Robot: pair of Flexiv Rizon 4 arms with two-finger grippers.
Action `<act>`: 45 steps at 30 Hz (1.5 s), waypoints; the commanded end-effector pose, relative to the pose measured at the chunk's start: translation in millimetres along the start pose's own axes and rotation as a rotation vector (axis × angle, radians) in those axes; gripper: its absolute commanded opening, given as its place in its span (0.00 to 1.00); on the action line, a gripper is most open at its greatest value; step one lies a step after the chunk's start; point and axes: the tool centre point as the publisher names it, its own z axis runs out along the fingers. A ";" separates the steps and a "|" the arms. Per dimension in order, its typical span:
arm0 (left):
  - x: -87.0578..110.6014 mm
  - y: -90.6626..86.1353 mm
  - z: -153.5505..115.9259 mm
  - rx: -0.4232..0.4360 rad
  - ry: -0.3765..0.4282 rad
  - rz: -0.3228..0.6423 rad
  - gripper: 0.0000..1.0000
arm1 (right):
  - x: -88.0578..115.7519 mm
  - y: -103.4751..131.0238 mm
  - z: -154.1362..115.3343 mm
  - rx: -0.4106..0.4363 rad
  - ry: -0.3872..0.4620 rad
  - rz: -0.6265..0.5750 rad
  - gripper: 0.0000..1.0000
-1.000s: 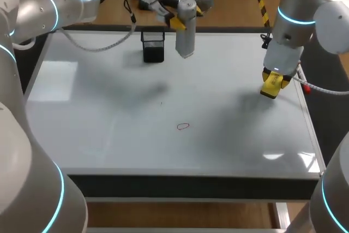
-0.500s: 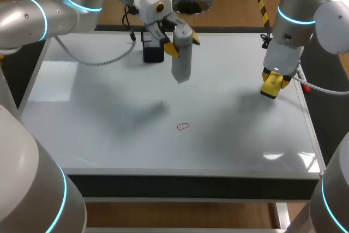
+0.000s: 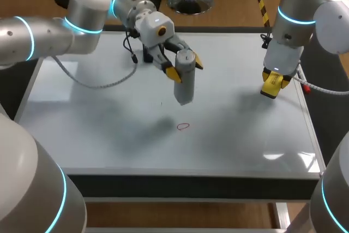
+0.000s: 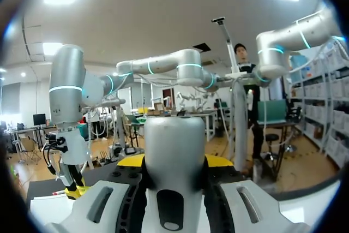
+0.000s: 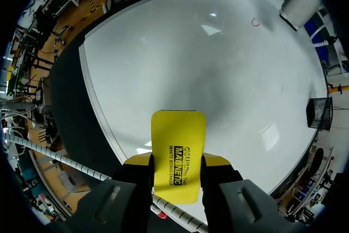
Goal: Pick up the inspection probe, press it on each red-marked spot on the whiteboard one by one, put down the probe, pick up the eraser, and wipe off all the red marks.
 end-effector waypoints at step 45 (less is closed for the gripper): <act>4.5 74.7 24.3 0.012 -0.063 -0.071 0.00 | 0.3 -0.5 -0.2 0.002 0.002 -0.002 0.00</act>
